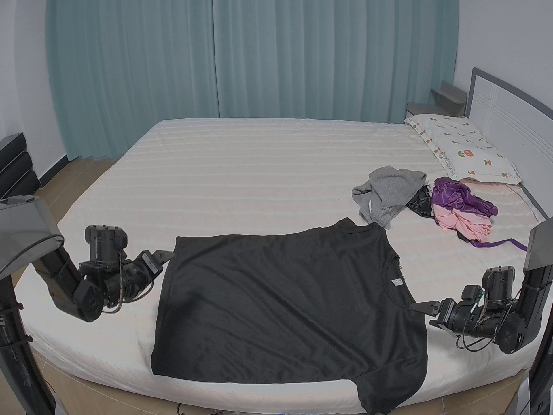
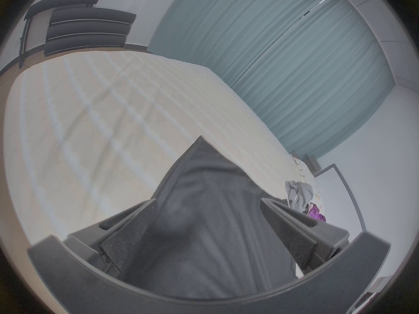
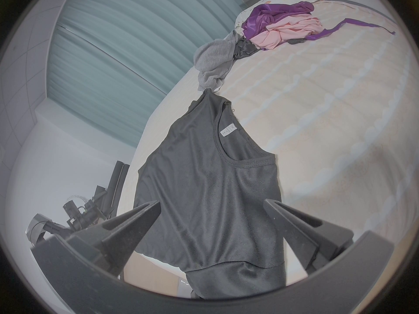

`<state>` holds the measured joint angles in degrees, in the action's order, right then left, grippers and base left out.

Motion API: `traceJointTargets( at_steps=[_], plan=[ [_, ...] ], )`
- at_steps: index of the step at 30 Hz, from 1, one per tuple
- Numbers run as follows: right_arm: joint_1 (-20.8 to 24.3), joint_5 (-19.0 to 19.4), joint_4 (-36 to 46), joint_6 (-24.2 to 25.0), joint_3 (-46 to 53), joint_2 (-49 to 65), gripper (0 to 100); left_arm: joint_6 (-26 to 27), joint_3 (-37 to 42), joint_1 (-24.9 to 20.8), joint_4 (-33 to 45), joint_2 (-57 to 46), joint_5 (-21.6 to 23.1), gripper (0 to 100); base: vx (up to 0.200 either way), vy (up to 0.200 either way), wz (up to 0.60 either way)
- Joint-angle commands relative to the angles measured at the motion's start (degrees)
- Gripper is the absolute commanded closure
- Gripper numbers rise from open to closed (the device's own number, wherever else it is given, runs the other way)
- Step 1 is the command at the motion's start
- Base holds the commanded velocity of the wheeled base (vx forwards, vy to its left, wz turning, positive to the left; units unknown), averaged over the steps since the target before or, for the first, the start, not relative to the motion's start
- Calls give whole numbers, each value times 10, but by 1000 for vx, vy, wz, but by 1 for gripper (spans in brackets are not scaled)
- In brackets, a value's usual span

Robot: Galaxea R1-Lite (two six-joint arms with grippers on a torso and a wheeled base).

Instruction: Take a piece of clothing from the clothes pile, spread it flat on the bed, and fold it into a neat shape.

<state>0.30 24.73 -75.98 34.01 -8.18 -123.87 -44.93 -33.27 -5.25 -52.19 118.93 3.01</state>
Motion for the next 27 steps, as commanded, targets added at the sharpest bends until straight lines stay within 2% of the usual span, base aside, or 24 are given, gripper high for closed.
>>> traceJointTargets(
  at_steps=[1, 2, 4, 7, 13, 18, 27],
  plan=[
    [10, 0, -19, 26, -6, -16, 0, 0, -208, 19, 103, 121, 36, 0, 0, 0, 0],
    [10, 0, -26, 33, -10, -22, 0, 3, -270, 24, 118, 155, 39, 0, 0, 0, 0],
    [9, 0, -29, 43, -14, -25, 0, 16, -342, 27, 128, 207, 38, 0, 0, 0, 0],
    [10, 0, -28, 48, -25, -30, 0, 35, -414, 31, 146, 254, 35, 0, 0, 0, 0],
    [27, -5, -28, 48, -41, -36, 0, 40, -537, 27, 212, 318, 26, 0, 0, 0, 0],
    [35, -6, -20, 48, -76, -44, 0, 40, -575, 30, 213, 343, 15, 0, 0, 0, 0],
    [40, -7, 7, 48, -128, -47, 0, 41, -600, 32, 214, 367, 12, 0, 0, 0, 0]
  ],
)
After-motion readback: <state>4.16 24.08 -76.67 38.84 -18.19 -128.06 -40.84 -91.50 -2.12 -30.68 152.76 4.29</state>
